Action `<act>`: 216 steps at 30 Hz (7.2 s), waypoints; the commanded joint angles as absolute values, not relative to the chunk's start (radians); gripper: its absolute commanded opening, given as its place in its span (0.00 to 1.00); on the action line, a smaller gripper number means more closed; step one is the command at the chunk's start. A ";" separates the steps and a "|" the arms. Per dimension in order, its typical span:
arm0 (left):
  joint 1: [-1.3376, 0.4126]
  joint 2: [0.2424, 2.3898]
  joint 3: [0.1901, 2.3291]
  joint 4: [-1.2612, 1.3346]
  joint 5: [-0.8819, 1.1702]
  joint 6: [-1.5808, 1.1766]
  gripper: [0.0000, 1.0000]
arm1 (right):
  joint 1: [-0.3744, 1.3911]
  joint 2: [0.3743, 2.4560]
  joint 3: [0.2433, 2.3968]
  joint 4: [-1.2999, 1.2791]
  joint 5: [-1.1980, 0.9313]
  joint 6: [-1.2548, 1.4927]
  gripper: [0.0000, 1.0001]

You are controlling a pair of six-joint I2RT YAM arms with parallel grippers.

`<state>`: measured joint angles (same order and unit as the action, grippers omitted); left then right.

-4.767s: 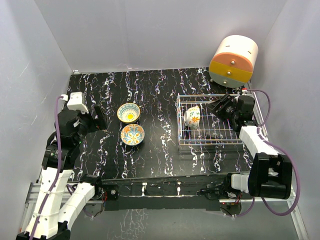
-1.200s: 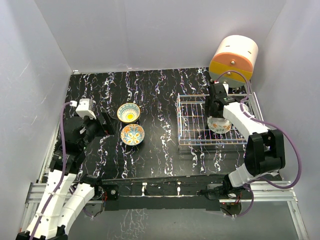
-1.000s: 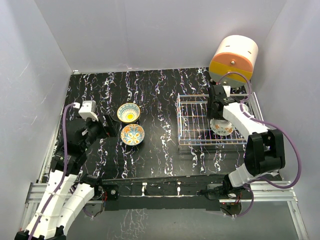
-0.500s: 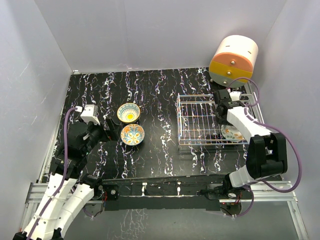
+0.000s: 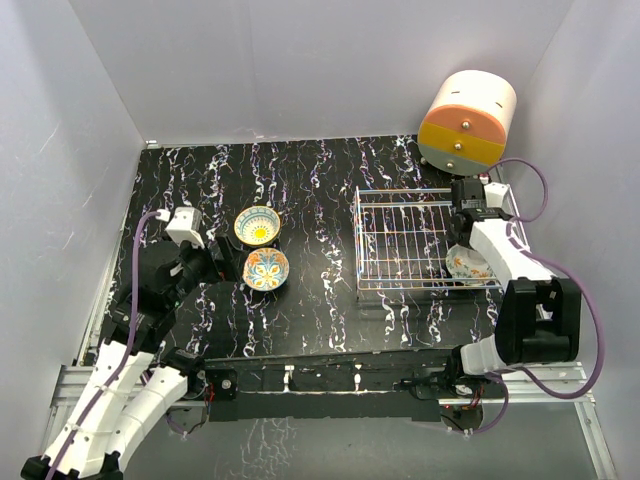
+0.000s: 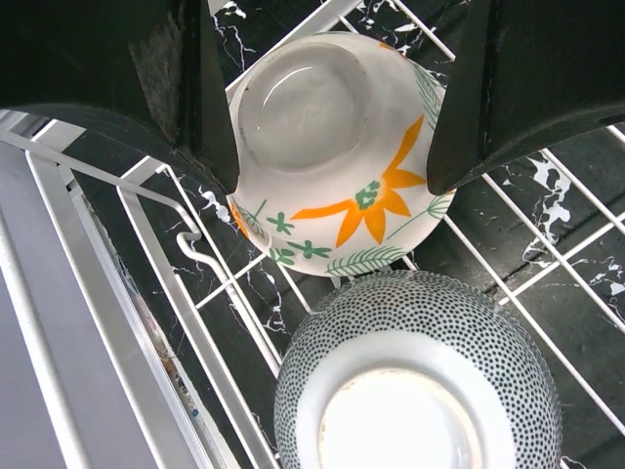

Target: Load the bowls into the dish rack

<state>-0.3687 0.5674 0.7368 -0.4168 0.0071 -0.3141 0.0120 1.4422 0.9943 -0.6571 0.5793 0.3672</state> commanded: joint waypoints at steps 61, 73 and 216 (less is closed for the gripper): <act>-0.373 0.697 0.881 -0.560 -0.061 -0.367 0.97 | 0.003 1.331 0.808 -0.355 0.282 0.341 0.82; -0.373 0.694 0.878 -0.553 -0.084 -0.358 0.97 | 0.134 1.212 0.872 -0.375 0.055 0.342 0.92; -0.373 0.517 1.089 -0.713 -0.563 -0.348 0.97 | 0.011 1.501 0.496 0.785 -0.605 1.186 0.18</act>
